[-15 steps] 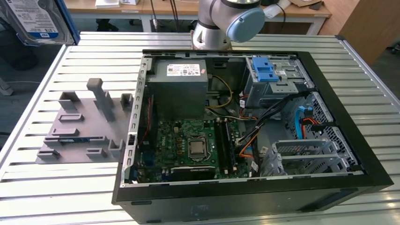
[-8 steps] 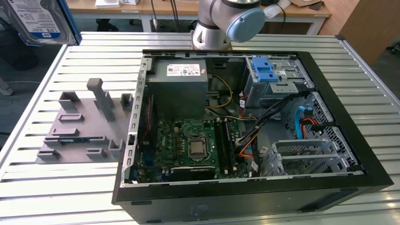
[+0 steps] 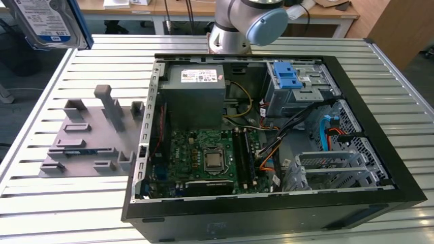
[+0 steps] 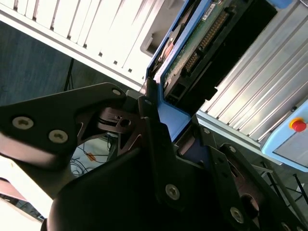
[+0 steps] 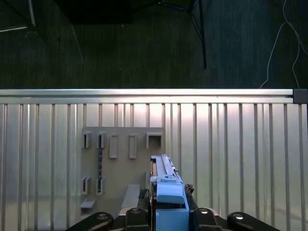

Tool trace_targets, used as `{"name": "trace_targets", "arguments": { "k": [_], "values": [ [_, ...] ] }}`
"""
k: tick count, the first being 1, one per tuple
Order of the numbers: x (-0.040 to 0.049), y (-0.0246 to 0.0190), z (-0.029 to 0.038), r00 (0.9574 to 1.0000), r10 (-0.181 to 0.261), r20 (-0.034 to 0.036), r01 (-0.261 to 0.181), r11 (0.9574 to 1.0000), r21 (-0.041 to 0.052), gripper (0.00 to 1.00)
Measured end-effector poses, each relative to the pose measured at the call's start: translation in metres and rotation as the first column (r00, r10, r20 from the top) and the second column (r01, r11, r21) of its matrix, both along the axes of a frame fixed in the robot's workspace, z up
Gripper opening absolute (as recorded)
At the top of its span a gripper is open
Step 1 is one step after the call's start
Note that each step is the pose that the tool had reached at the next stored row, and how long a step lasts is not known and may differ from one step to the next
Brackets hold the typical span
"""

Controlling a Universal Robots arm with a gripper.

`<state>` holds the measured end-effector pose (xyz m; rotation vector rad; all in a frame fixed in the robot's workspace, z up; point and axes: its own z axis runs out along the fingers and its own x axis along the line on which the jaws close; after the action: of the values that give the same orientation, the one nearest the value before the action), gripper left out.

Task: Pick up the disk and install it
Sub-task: 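Pick up the disk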

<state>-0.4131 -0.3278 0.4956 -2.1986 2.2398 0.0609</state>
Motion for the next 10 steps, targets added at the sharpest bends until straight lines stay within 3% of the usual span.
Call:
{"name": "trace_targets", "arguments": {
  "k": [10],
  "values": [
    [0.0043, -0.0131, 0.0, 1.0, 0.0, 0.0002, 0.0, 1.0, 0.0001, 0.36]
  ]
}}
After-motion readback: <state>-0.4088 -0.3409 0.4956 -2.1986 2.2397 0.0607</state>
